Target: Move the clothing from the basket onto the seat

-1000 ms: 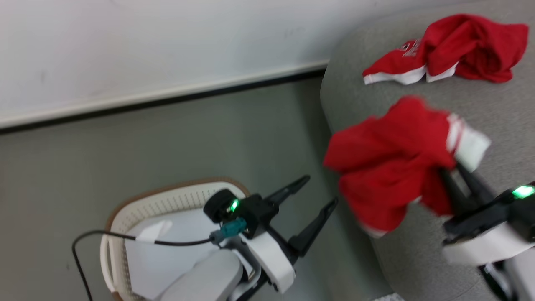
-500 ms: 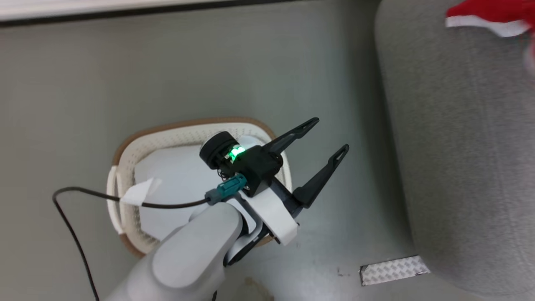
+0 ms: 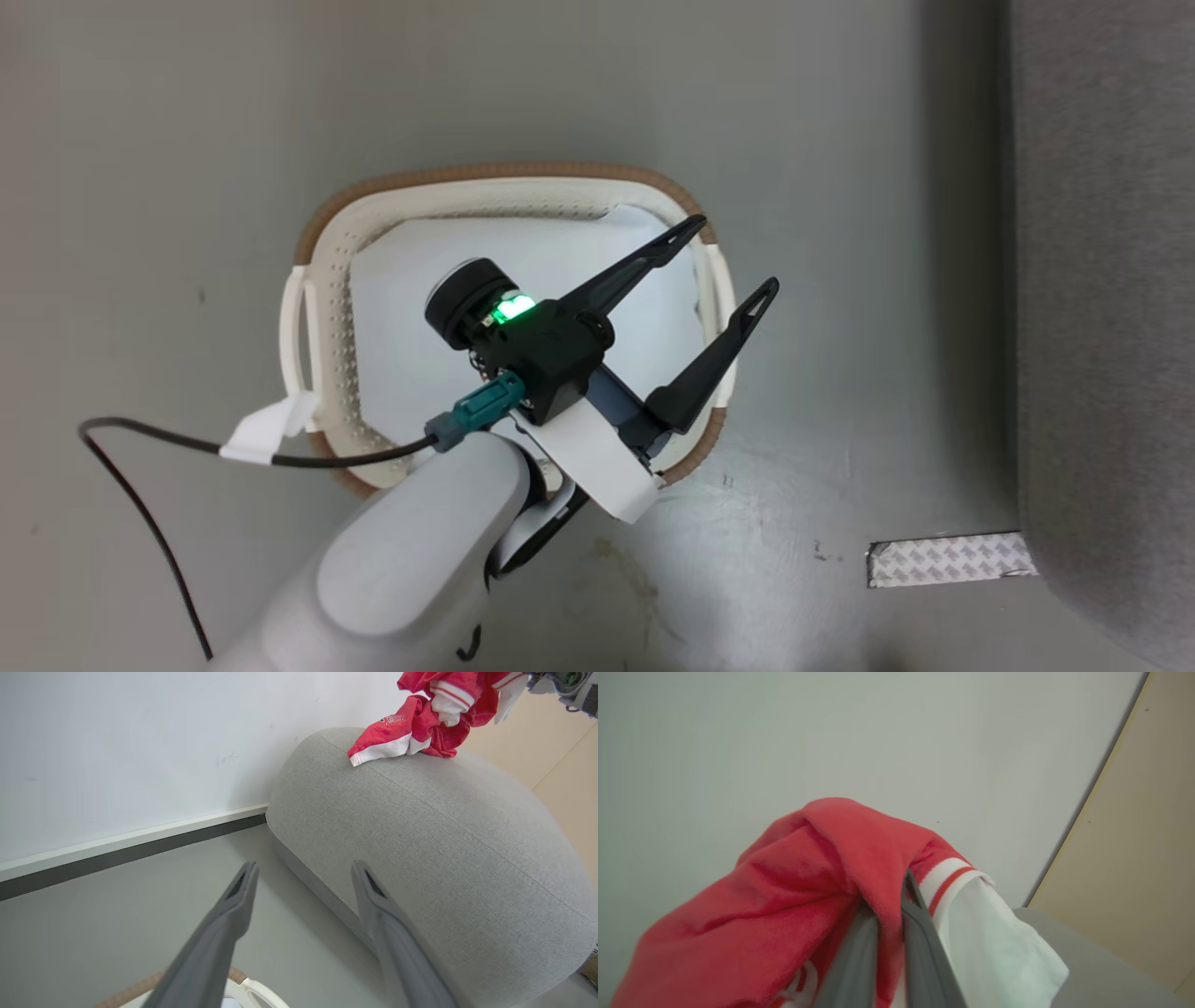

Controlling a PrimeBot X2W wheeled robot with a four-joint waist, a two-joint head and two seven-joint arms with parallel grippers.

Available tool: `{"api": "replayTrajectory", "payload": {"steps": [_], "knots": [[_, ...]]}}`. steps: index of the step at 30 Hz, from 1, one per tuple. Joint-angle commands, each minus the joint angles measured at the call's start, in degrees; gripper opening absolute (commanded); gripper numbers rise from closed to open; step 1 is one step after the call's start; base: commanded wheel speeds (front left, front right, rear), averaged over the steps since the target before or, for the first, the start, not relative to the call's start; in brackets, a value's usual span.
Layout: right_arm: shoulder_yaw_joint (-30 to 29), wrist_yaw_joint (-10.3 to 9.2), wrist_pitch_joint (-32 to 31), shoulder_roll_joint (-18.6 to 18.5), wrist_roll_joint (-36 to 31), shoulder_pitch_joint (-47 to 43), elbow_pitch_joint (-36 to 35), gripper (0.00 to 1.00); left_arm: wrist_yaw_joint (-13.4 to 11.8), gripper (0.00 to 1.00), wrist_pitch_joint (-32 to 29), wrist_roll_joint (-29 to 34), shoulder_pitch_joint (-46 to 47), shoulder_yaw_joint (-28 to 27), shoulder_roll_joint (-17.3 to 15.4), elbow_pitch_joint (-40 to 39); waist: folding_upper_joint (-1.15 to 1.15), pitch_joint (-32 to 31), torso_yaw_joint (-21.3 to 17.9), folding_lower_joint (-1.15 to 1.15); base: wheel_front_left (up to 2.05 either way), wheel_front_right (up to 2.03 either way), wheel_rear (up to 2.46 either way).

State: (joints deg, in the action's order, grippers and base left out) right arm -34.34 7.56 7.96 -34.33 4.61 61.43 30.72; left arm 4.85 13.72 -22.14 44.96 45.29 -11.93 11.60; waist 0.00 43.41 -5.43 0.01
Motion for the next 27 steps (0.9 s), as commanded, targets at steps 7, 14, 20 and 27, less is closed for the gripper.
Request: {"api": "replayTrajectory", "payload": {"steps": [7, 14, 20, 27], "knots": [[-10.15, -0.15, 1.67, 4.98, -10.12, -2.18, 9.02, 0.0, -0.87, 1.0, 0.49, 0.0, -1.87, 0.18, -0.97, -0.12, 0.0, 1.84, 1.98, -0.01, 0.0, 0.0, 0.0], [-13.16, -0.15, 5.14, 8.84, -16.02, -3.46, 12.87, 1.0, -1.66, 1.0, 0.92, -0.46, -3.27, -0.6, -1.82, 0.75, 0.0, -1.96, 1.43, -0.01, 0.0, 0.0, 0.0], [-8.24, -0.15, 6.9, 12.04, -16.35, -9.38, 11.38, 1.0, -2.51, 1.0, 1.4, -2.38, -6.71, -2.32, -1.88, 2.08, 0.0, -8.94, 0.33, -0.01, 0.0, 0.0, 0.0], [2.15, -0.15, 7.21, 19.06, -9.28, -25.11, -1.21, 1.0, -4.97, 1.0, 1.44, -3.24, -14.68, -7.35, -2.69, 2.73, 0.0, -19.53, -0.35, -0.01, 0.0, 0.0, 0.0]]}}
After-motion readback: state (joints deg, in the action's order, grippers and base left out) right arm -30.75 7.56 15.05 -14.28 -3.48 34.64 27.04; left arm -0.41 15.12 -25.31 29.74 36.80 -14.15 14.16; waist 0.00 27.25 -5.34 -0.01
